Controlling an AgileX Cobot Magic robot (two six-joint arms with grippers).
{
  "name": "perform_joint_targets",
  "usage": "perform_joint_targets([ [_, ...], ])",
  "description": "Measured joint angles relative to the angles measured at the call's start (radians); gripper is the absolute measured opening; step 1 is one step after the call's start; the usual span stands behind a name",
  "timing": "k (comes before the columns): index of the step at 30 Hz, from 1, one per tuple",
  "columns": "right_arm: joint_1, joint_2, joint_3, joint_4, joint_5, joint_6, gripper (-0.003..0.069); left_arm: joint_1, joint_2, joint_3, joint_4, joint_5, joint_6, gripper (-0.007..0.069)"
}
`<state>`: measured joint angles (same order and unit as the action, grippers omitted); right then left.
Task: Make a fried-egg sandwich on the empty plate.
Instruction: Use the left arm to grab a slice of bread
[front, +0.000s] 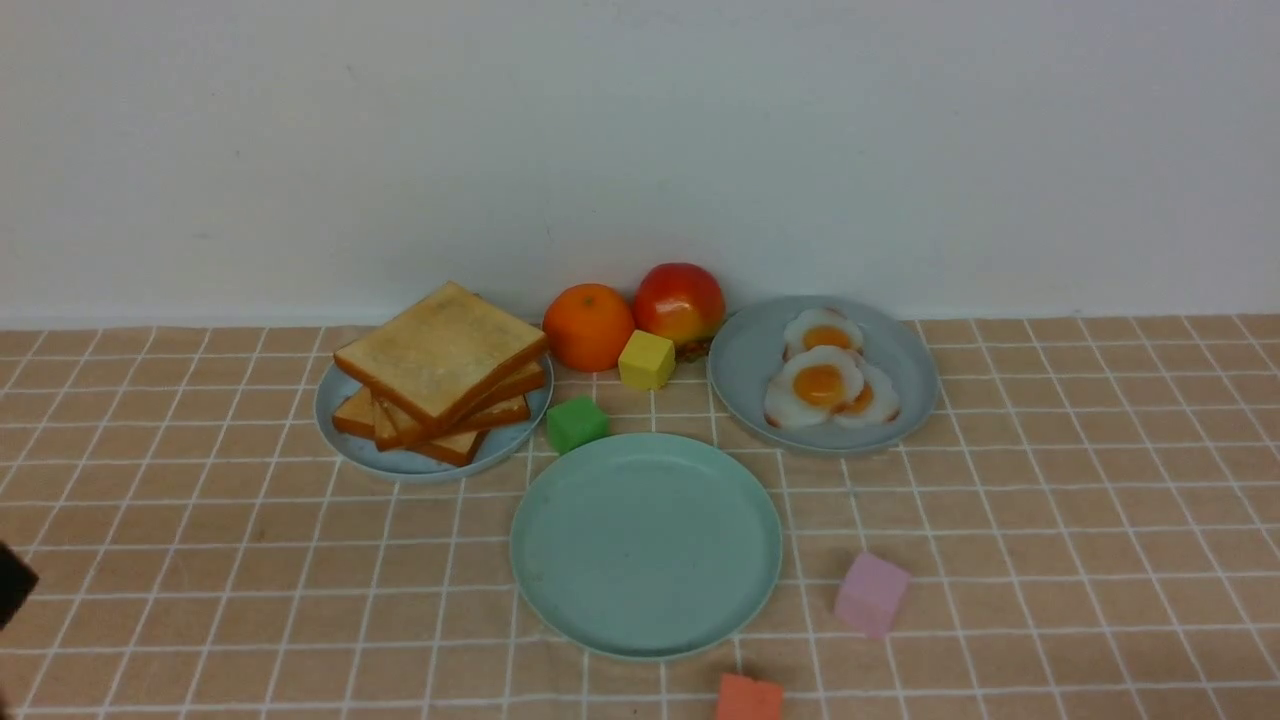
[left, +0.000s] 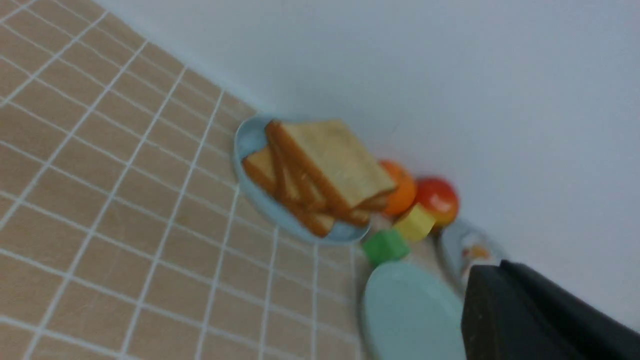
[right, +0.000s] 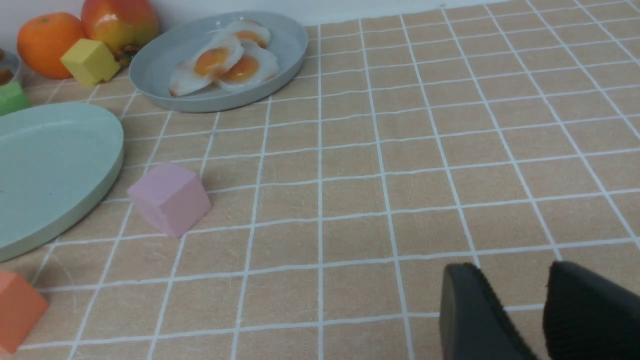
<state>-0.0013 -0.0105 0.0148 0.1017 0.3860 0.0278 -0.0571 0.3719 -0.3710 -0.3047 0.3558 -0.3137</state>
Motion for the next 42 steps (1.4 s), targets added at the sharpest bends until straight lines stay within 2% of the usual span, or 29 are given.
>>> perform_joint_targets([
  [2,0.0,0.0,0.001,0.006,-0.009,0.001,0.0239,-0.025,0.086,-0.068,0.0,0.084,0.067,-0.0013],
  [4,0.0,0.0,0.006,0.086,-0.038,0.044,0.0239,-0.109,0.201,-0.165,-0.017,0.212,0.166,-0.0013],
  [6,0.0,0.0,0.008,0.142,-0.054,0.082,0.0239,-0.169,0.259,-0.209,-0.021,0.261,0.22,-0.0013],
  [7,0.0,0.0,0.011,0.213,-0.079,0.113,0.0239,-0.223,0.311,-0.241,-0.021,0.288,0.278,-0.0013],
  [10,0.0,0.0,0.011,0.319,-0.176,0.149,0.0239,-0.305,0.405,-0.276,-0.018,0.277,0.342,-0.0013],
  [14,0.0,0.0,0.004,0.47,-0.236,0.189,0.0239,-0.326,0.506,-0.3,-0.011,0.234,0.356,-0.0013],
  [18,0.018,0.017,-0.112,0.509,-0.089,0.13,0.0201,-0.302,0.637,-0.385,0.028,0.268,0.358,-0.0013],
  [21,0.053,0.115,-0.318,0.496,0.101,0.013,0.0115,-0.284,0.763,-0.494,0.062,0.295,0.366,-0.0013],
  [25,0.075,0.358,-0.662,0.402,0.424,-0.163,0.0004,-0.284,0.984,-0.673,0.161,0.282,0.385,-0.0013],
  [26,0.075,0.358,-0.662,0.397,0.45,-0.174,0.0002,-0.284,0.994,-0.673,0.165,0.281,0.385,-0.0013],
  [28,0.081,0.486,-0.816,0.344,0.589,-0.234,-0.0003,-0.284,1.143,-0.798,0.225,0.274,0.387,-0.0013],
  [30,0.094,0.529,-0.855,0.33,0.622,-0.243,-0.0003,-0.284,1.196,-0.855,0.258,0.274,0.387,-0.0013],
  [33,0.147,0.603,-0.923,0.321,0.665,-0.258,0.0,-0.284,1.38,-1.019,0.372,0.291,0.387,0.004],
  [35,0.16,0.613,-0.927,0.321,0.671,-0.258,0.0001,-0.284,1.429,-1.066,0.4,0.301,0.387,0.0076],
  [36,0.168,0.62,-0.927,0.321,0.687,-0.258,0.0,-0.284,1.485,-1.123,0.446,0.315,0.387,0.0141],
  [37,0.168,0.62,-0.927,0.321,0.688,-0.258,0.0,-0.284,1.492,-1.123,0.451,0.315,0.387,0.0141],
  [40,0.171,0.621,-0.928,0.32,0.713,-0.259,0.0003,-0.284,1.579,-1.188,0.485,0.332,0.394,0.0301],
  [42,0.171,0.621,-0.928,0.319,0.713,-0.259,0.0003,-0.284,1.592,-1.192,0.486,0.339,0.406,0.0342],
])
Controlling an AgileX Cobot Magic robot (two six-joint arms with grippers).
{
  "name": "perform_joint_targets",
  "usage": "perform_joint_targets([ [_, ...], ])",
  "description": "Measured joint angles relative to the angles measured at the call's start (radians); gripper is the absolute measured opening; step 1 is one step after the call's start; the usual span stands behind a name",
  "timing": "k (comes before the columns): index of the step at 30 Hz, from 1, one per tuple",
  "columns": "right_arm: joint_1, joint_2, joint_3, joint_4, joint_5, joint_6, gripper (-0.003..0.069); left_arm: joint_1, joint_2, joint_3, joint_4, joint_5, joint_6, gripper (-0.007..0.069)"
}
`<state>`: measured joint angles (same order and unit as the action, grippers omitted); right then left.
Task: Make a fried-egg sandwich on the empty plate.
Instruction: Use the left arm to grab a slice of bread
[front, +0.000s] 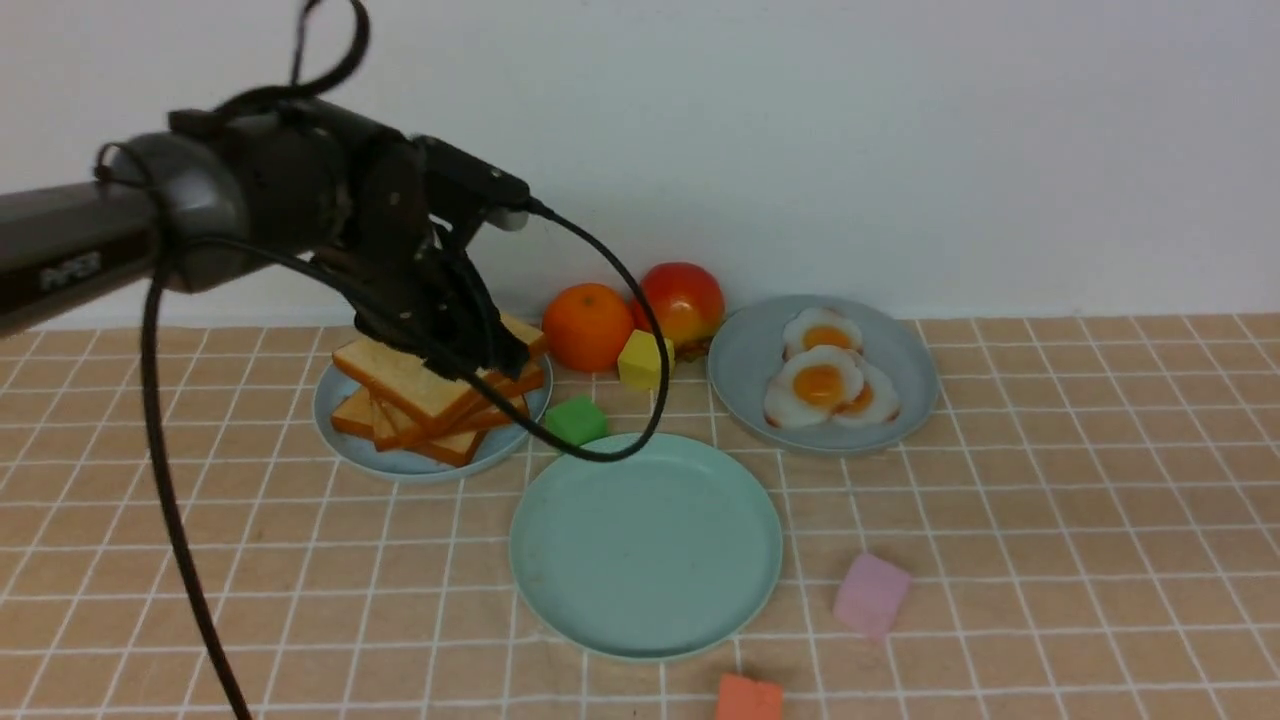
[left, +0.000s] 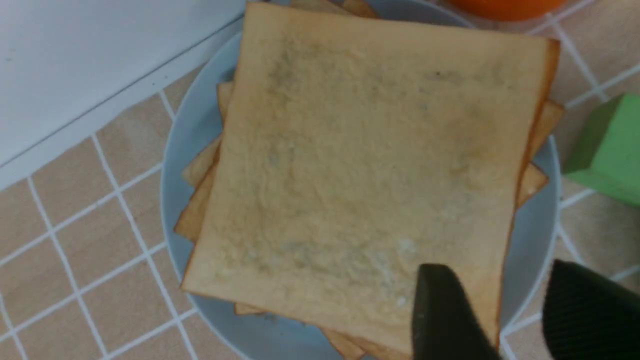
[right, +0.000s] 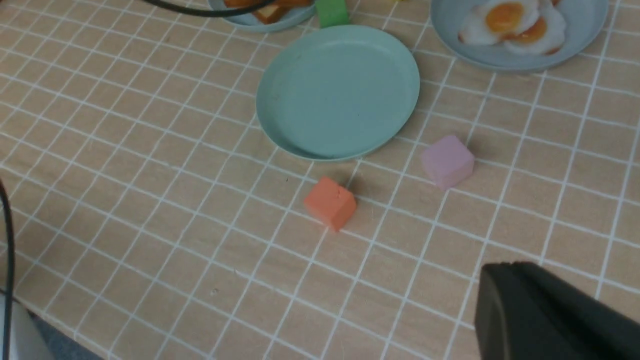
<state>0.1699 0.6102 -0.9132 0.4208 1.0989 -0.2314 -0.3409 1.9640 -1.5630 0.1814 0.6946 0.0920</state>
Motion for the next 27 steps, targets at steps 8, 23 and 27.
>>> perform_joint_targets([
  [8,0.0,0.0,0.0,-0.002,-0.004,0.0,0.0008,0.0,0.015,-0.003,0.009,0.011,0.08,0.0444],
  [23,0.0,0.0,0.0,-0.001,-0.004,0.0,0.0022,0.0,0.092,-0.011,0.085,-0.011,0.098,0.0359],
  [27,0.0,0.0,0.0,0.008,-0.004,0.0,0.0022,0.0,0.092,-0.011,0.087,-0.011,0.08,0.0184],
])
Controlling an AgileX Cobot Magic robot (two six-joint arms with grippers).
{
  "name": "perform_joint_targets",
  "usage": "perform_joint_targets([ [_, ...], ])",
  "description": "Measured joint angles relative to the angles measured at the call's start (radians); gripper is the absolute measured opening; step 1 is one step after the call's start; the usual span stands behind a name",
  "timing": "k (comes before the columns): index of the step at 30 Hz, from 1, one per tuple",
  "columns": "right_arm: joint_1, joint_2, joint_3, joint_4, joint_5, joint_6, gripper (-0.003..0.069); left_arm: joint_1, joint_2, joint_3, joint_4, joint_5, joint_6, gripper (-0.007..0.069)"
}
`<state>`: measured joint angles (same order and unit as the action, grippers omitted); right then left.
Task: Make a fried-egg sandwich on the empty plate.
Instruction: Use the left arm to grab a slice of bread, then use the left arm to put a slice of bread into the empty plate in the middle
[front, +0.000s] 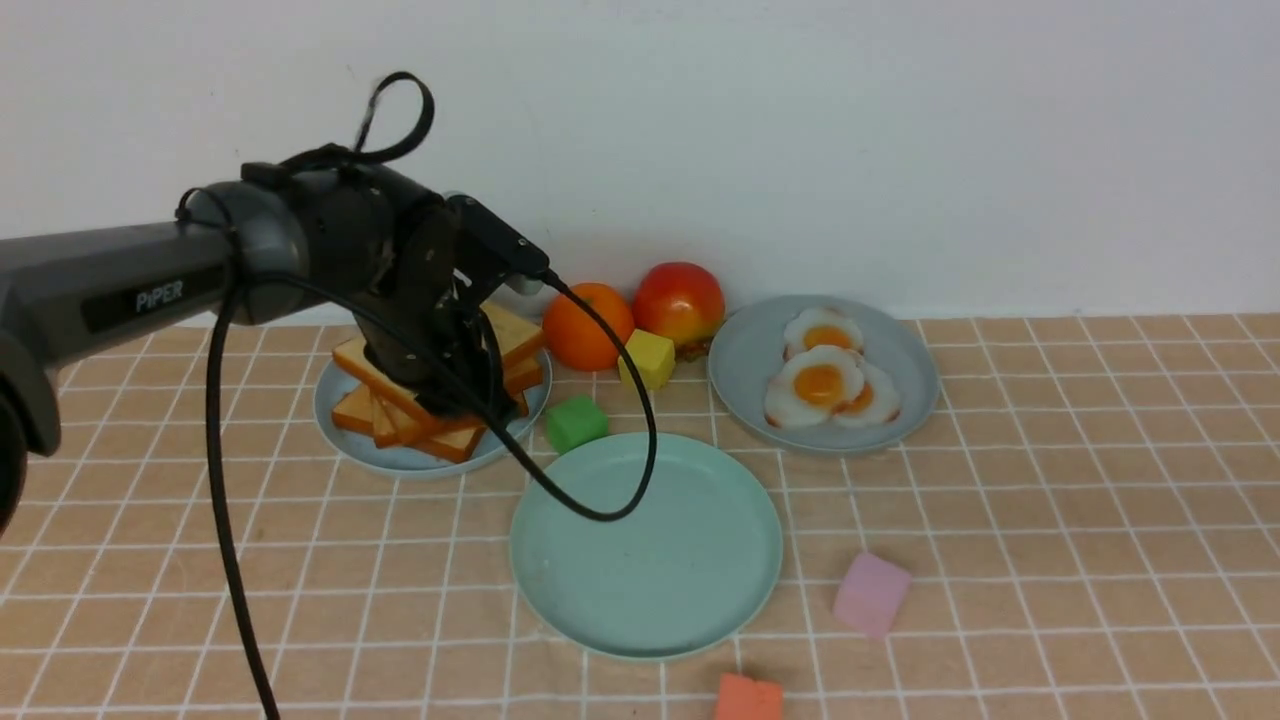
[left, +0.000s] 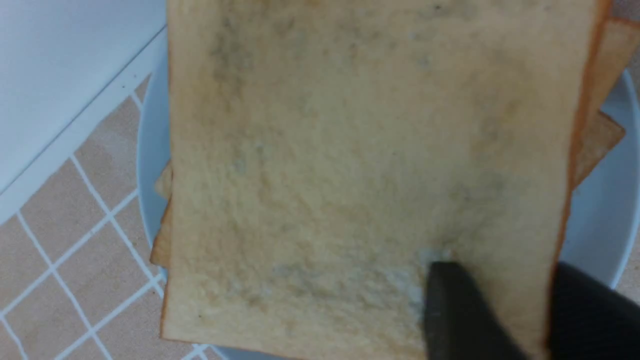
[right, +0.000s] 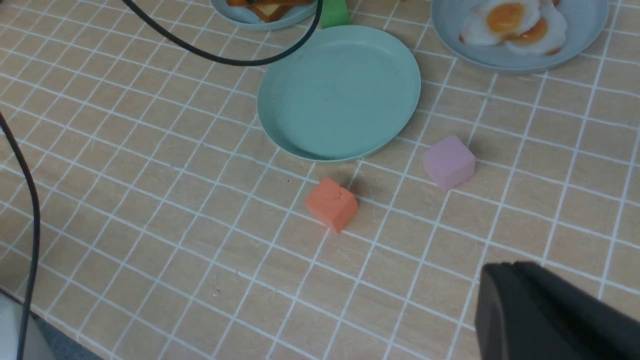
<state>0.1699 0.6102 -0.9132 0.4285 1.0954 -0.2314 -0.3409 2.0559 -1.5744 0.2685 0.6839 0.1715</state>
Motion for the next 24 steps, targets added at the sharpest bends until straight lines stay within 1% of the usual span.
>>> perform_joint_targets([
  [1,0.0,0.0,0.0,0.002,0.0,0.0,0.0023,0.0,-0.001,0.0,0.0,0.001,-0.003,0.0146],
  [3,0.0,0.0,0.0,0.002,0.0,0.0,0.0025,0.0,-0.011,-0.001,-0.003,0.003,-0.009,0.0101],
  [8,0.0,0.0,0.0,0.002,0.0,0.0,0.003,0.0,-0.064,0.0,-0.036,0.026,-0.013,0.01],
  [9,0.0,0.0,0.0,0.002,0.0,0.0,0.0032,-0.001,-0.105,0.0,-0.068,0.047,-0.015,0.01],
  [12,0.0,0.0,0.0,0.002,0.0,-0.002,0.0032,-0.017,-0.168,0.005,-0.114,0.087,-0.012,0.01],
  [13,0.0,0.0,0.0,0.002,0.0,-0.002,0.0032,-0.047,-0.225,0.029,-0.146,0.111,0.011,0.01],
  [15,0.0,0.0,0.0,0.002,0.003,-0.002,0.0032,-0.112,-0.3,0.09,-0.184,0.113,0.063,0.0099],
  [16,0.0,0.0,0.0,0.002,0.004,-0.002,0.0032,-0.12,-0.306,0.098,-0.184,0.111,0.063,0.0099],
  [17,0.0,0.0,0.0,0.002,0.009,-0.002,0.0032,-0.191,-0.341,0.174,-0.205,0.085,0.098,0.0099],
  [18,0.0,0.0,0.0,0.002,0.012,-0.002,0.0032,-0.199,-0.346,0.183,-0.209,0.075,0.101,0.0099],
  [19,0.0,0.0,0.0,0.002,0.017,-0.002,0.0032,-0.261,-0.352,0.25,-0.212,0.028,0.122,0.0099],
  [20,0.0,0.0,0.0,0.002,0.02,-0.002,0.0032,-0.293,-0.348,0.285,-0.209,-0.005,0.129,0.0097],
  [24,0.0,0.0,0.0,0.002,0.022,-0.002,0.0032,-0.351,-0.308,0.341,-0.162,-0.072,0.129,0.0087],
])
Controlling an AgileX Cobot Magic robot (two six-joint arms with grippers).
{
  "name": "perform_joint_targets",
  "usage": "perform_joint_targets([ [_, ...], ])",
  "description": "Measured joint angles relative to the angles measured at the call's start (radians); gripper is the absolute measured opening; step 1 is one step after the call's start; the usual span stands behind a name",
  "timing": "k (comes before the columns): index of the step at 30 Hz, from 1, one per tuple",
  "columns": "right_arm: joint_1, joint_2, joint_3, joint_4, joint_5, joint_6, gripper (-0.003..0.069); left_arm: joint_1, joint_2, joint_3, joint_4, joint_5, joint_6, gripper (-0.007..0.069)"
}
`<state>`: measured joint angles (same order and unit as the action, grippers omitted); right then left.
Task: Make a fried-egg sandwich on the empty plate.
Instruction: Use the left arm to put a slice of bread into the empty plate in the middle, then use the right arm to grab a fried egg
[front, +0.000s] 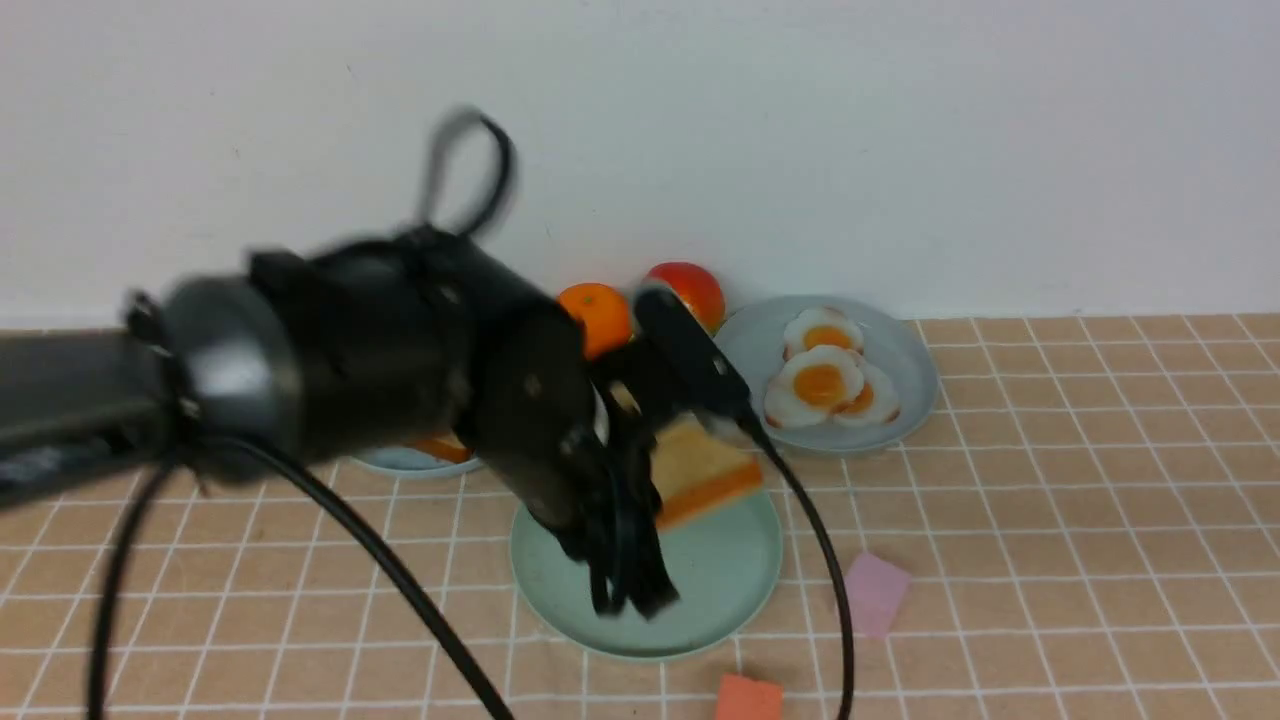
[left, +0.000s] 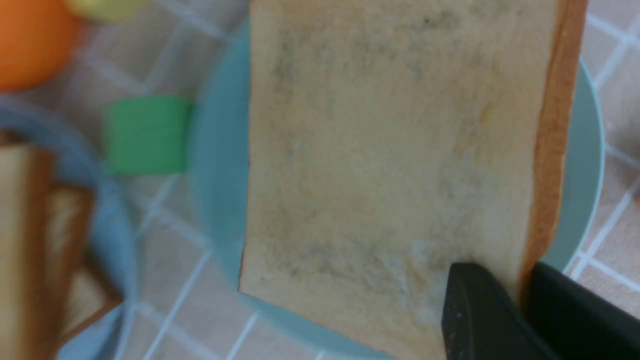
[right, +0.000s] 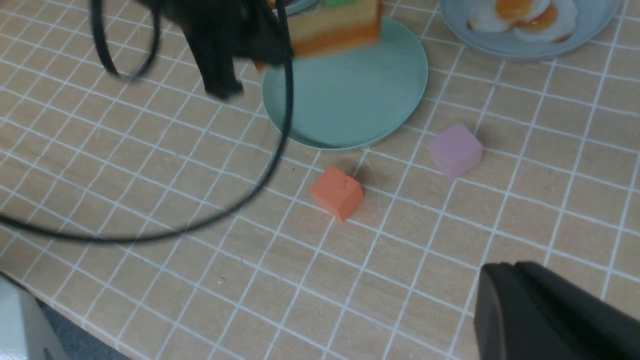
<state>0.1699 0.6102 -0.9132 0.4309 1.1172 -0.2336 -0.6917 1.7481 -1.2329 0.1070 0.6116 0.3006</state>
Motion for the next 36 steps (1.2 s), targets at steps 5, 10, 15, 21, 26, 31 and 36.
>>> perform_joint_targets([
  [5,0.0,0.0,0.0,0.007,0.012,0.0,0.0032,-0.011,0.078,0.007,0.08,-0.073,-0.056,0.0087],
  [10,0.0,0.0,0.0,0.011,0.039,0.0,0.0039,-0.011,0.107,0.007,0.141,-0.078,-0.096,0.0087],
  [15,0.0,0.0,0.0,0.011,0.061,0.021,0.0074,-0.011,0.107,0.007,0.151,-0.08,-0.102,0.0114],
  [21,0.0,0.0,0.0,-0.002,0.066,0.067,0.0199,-0.011,0.104,0.007,0.135,-0.072,-0.14,0.0323],
  [26,0.0,0.052,0.0,-0.02,0.003,0.072,0.0338,-0.037,0.018,0.004,0.077,-0.024,-0.202,0.048],
  [31,0.0,0.237,0.0,-0.021,-0.12,0.072,0.0361,-0.103,-0.207,-0.02,0.029,0.036,-0.329,0.0314],
  [36,0.0,0.461,-0.014,-0.01,-0.282,0.073,0.0361,-0.114,-0.494,0.063,0.017,-0.009,-0.457,0.0001],
])
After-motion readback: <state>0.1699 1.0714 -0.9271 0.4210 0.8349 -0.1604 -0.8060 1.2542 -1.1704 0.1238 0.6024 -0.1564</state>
